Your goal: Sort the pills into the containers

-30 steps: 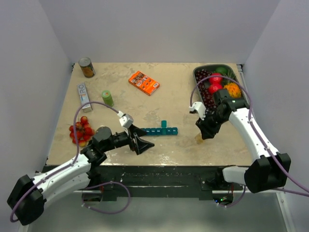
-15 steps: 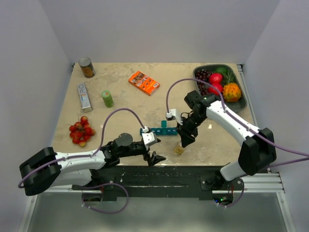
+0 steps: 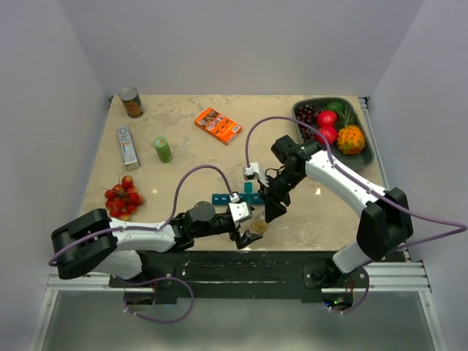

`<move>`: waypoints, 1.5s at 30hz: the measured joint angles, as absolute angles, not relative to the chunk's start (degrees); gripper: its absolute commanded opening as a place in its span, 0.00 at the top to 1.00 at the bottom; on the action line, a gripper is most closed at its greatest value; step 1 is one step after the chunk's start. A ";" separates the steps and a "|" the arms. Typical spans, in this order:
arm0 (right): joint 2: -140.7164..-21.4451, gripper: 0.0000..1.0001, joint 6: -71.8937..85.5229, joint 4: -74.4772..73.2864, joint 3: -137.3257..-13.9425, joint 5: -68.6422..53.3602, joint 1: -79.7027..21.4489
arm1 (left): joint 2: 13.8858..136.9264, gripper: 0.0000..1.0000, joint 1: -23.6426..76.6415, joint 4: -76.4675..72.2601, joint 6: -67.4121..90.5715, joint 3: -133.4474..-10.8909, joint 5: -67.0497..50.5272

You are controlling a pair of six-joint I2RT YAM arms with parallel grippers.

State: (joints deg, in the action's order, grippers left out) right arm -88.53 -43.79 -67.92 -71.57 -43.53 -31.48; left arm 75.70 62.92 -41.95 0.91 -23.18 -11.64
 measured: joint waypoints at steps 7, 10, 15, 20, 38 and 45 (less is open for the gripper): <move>-88.49 0.99 -43.42 -67.22 -71.70 -44.82 -31.48 | 80.75 0.14 63.20 -43.07 3.36 -25.67 -9.08; -88.44 0.99 -43.09 -66.87 -71.70 -44.99 -31.48 | 82.24 0.23 63.20 -42.96 4.36 -26.30 -7.92; -88.44 1.00 -42.89 -65.36 -71.70 -44.97 -31.44 | 83.26 0.70 63.48 -42.13 6.33 -26.96 -7.29; -88.16 1.00 -42.48 -65.56 -71.70 -44.75 -31.44 | 83.26 1.00 63.40 -41.50 7.75 -27.35 -8.78; -79.90 0.23 -61.69 -68.93 -70.26 -48.82 -32.56 | 77.97 1.00 61.04 -40.64 11.22 -26.48 -20.67; -81.93 0.09 -47.62 -64.01 -78.48 -45.93 -30.37 | 77.52 1.00 61.54 -31.94 11.94 -26.70 -14.81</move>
State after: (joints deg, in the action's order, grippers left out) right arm -81.93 -47.62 -64.01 -78.48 -45.93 -30.37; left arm 77.52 61.54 -31.94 11.94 -26.70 -14.81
